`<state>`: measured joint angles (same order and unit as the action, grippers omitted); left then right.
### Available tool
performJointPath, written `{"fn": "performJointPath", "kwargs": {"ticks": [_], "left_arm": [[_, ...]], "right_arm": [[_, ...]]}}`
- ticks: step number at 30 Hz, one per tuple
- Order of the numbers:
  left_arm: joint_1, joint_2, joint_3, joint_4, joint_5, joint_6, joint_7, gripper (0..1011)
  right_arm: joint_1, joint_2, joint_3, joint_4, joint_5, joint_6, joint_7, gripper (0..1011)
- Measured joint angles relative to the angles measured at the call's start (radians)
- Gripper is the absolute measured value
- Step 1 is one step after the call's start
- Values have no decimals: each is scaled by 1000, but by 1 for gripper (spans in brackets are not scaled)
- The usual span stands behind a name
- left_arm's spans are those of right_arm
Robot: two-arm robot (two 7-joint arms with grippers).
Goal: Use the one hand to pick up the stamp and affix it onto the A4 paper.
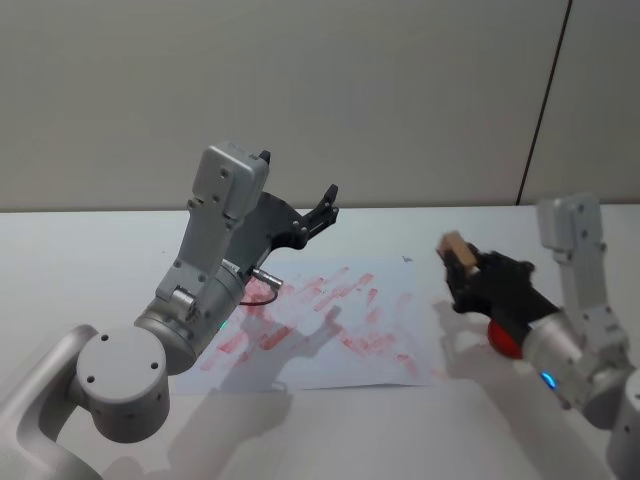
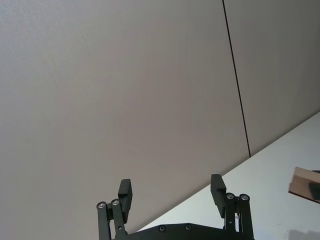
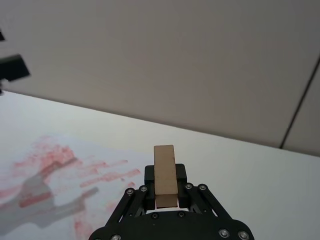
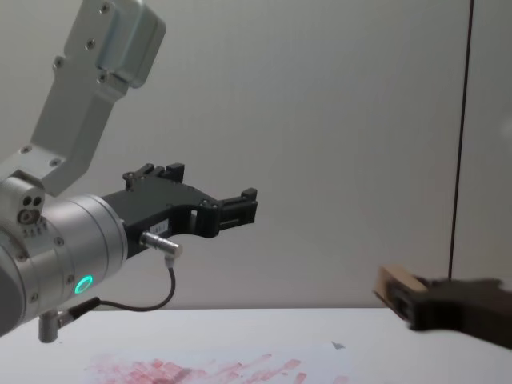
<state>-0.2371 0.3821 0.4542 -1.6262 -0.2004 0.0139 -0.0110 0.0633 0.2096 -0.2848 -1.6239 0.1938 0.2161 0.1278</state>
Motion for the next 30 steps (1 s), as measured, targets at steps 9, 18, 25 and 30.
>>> {"fn": "performJointPath", "kwargs": {"ticks": [9, 18, 25, 30], "left_arm": [[0, 0, 0, 0, 0, 0, 0, 1001], [0, 0, 0, 0, 0, 0, 0, 1001], [0, 0, 0, 0, 0, 0, 0, 1001], [0, 0, 0, 0, 0, 0, 0, 1001]], "right_arm": [[70, -65, -38, 39, -15, 51, 77, 220], [117, -115, -73, 120, -51, 119, 111, 221], [132, -134, -93, 179, -83, 150, 118, 220], [135, -141, -100, 208, -95, 160, 119, 220]]}}
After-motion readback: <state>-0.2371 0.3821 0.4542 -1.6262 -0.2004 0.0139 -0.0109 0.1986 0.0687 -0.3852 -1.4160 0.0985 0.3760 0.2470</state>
